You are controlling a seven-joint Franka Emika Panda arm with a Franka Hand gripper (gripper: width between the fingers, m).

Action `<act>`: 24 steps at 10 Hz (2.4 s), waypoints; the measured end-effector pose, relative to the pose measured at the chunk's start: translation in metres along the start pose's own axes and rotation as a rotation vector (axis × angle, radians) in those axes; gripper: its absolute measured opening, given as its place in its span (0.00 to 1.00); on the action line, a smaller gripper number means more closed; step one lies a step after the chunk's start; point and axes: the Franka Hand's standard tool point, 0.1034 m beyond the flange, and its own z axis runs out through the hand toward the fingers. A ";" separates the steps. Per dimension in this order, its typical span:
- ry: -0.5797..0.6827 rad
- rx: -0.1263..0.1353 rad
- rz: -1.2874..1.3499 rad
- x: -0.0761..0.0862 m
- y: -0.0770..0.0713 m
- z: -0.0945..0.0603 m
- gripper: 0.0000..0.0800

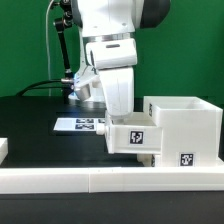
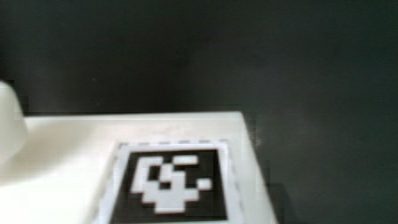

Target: Assemble drawer

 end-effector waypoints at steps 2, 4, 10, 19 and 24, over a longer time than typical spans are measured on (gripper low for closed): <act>0.000 0.000 0.001 0.000 0.000 0.000 0.05; 0.000 0.000 0.001 0.000 0.000 0.000 0.05; -0.001 0.004 -0.031 0.007 0.001 0.005 0.05; -0.009 0.006 0.095 0.011 0.001 -0.008 0.73; -0.050 0.018 0.074 -0.006 0.012 -0.056 0.81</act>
Offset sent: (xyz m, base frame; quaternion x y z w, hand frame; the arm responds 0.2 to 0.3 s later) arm 0.0000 0.0000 0.0000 0.0000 0.0000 0.0000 1.0000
